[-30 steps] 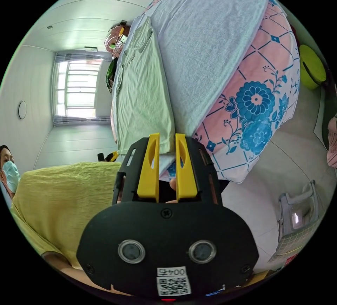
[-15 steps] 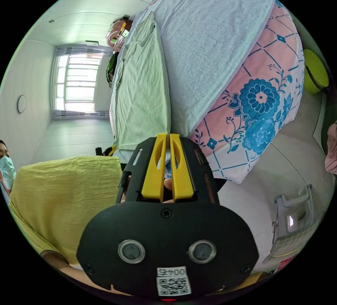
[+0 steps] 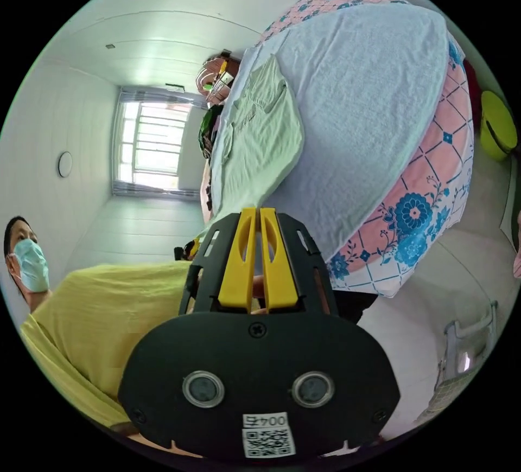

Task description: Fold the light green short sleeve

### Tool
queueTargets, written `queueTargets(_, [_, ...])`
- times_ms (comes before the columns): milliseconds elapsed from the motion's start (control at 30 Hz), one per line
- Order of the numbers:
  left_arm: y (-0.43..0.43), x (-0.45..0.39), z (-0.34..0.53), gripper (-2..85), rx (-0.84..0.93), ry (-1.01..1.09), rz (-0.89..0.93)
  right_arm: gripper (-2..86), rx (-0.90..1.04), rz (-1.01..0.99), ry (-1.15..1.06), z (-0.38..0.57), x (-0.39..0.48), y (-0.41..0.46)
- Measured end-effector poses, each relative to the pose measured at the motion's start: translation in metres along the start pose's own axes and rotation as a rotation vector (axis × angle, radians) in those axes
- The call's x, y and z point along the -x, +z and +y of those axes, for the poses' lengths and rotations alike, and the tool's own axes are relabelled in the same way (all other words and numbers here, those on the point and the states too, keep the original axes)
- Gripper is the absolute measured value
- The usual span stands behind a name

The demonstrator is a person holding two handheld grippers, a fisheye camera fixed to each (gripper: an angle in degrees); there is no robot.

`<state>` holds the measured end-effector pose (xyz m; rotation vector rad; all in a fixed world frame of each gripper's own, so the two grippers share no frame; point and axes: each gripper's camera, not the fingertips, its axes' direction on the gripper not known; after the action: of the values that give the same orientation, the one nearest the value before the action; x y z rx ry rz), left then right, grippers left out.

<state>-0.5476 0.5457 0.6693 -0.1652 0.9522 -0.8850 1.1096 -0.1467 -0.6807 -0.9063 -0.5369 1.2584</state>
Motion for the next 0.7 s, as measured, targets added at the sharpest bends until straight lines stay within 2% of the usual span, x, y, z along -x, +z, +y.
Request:
queueTargets(100, [0.019,-0.024,-0.014,1.5,-0.031,0.012,0.011,-0.8,-0.028,-0.054,0.021,-0.024,0.024,-0.003])
queueTargets(367, [0.1,-0.092,-0.084,1.5,-0.092,0.09,0.032,-0.8,-0.055,-0.013,-0.075,-0.112,0.108,0.004])
queueTargets(700, [0.288,-0.139,-0.251,1.4,-0.035,0.163,0.043,-0.7,-0.095,0.105,-0.09,-0.272,0.191,0.062])
